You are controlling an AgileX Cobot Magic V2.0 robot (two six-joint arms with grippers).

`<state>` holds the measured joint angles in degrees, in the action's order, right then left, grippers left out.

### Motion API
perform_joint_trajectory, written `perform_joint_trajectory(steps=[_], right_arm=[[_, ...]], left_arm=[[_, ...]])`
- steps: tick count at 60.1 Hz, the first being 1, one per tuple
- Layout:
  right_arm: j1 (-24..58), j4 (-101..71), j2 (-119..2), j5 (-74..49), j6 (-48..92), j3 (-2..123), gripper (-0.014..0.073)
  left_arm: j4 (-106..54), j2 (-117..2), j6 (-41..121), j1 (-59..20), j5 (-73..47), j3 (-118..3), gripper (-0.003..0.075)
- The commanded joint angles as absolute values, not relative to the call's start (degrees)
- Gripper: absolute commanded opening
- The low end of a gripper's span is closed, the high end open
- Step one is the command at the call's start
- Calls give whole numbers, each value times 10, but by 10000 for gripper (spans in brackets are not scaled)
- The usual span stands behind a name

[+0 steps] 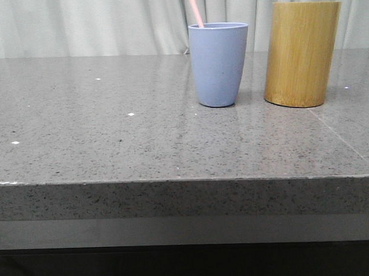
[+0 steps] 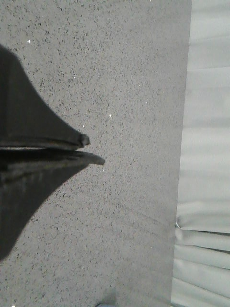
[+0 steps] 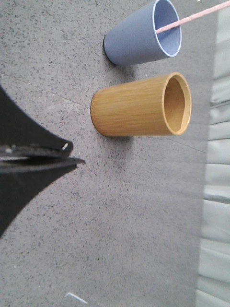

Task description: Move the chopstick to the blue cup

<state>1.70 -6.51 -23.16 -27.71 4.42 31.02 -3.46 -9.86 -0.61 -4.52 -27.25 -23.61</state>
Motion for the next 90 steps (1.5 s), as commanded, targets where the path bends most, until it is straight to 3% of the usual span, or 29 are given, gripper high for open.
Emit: perform_joint_trajectory(steps=[1, 18, 67, 90], right_arm=[[13, -64, -169, -199, 44, 273, -68], [13, -64, -44, -193, 44, 208, -68], [13, -64, -42, -190, 44, 208, -68], [13, -64, -42, -190, 44, 208, -68]], left_arm=[[-41, -105, -10, -44, -224, -250, -19], [-41, -105, -10, -44, -224, -250, -19], [-41, -105, -10, -44, -224, -250, -19], [-42, -7, -10, -44, -64, -86, -19]])
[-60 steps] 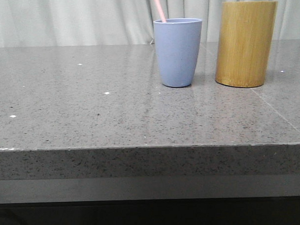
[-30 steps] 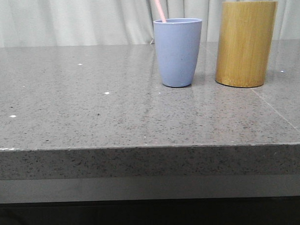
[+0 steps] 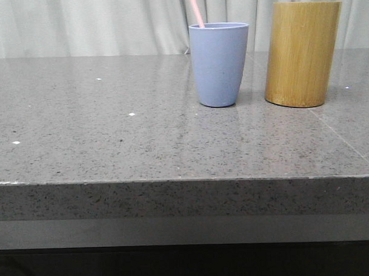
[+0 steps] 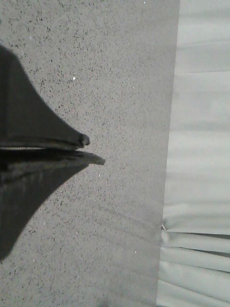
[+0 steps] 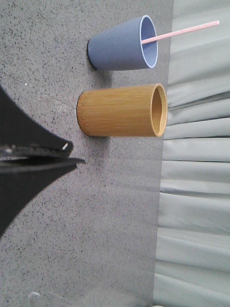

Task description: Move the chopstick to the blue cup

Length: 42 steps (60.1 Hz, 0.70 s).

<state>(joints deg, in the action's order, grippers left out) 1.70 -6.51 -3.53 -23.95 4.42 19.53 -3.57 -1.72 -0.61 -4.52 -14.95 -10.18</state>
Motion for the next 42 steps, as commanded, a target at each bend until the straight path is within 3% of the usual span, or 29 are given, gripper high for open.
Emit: perform_joint_trajectory(steps=[1, 14, 42], right_arm=[[13, -64, -42, -190, 44, 208, -68], [13, -64, -42, -190, 44, 208, -68], [13, -64, -42, -190, 44, 208, -68]], left_arm=[[-42, -3, -10, -44, -58, -76, -19], [-45, 17, -10, -44, -20, 7, -19], [-45, 16, -10, -44, -65, 6, -19]])
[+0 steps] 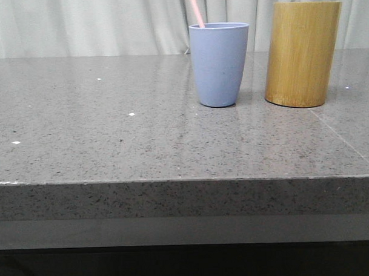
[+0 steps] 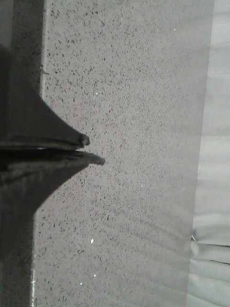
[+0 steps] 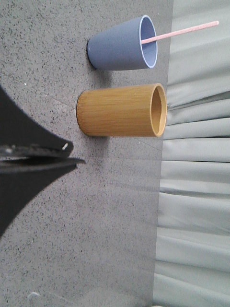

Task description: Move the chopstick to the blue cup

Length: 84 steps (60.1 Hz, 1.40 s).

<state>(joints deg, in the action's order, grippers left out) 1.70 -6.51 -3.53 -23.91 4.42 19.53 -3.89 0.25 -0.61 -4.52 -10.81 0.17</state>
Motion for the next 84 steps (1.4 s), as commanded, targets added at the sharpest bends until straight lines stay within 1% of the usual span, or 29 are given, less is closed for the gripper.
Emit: perform_joint_trajectory(steps=[1, 53, 60, 72, 84], right_arm=[[13, -64, -42, -190, 44, 208, -68], [13, -64, -42, -189, 44, 207, -68], [16, -64, -42, -166, 44, 170, -68], [29, -65, -32, -42, 42, 48, -68], [29, -69, 17, -39, 42, -14, -68]], left_arm=[[-45, 16, -10, -44, -65, 6, -19], [-45, 16, -10, -44, -65, 6, -19], [-45, 16, -10, -44, -65, 6, -19], [-45, 16, -10, -44, -65, 6, -19], [-45, 16, -10, -44, -65, 6, -19]])
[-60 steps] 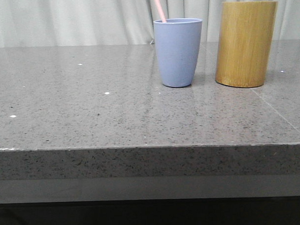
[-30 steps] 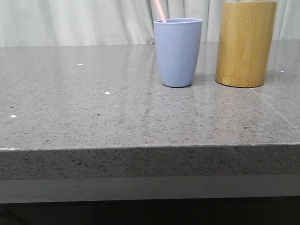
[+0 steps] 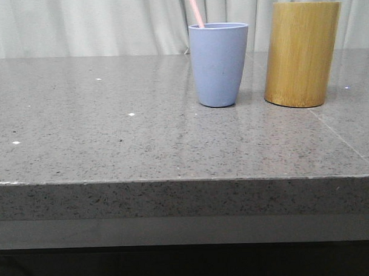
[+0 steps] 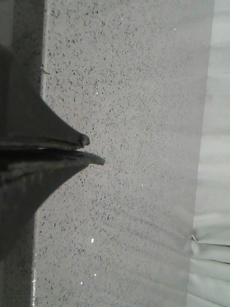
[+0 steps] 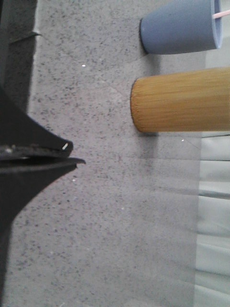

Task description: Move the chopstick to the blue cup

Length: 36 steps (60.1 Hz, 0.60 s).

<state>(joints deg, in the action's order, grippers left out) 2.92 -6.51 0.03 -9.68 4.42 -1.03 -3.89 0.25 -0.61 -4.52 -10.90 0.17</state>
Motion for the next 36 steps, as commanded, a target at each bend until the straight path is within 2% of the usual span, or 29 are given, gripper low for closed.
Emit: perform_joint_trajectory(steps=[1, 36], right_arm=[[29, -71, 19, -49, 42, -14, -68], [28, -74, 18, -71, 42, -13, -68]], left_arm=[[-45, 16, -10, -44, -65, 6, -19], [-45, 16, -10, -44, -65, 6, -19]])
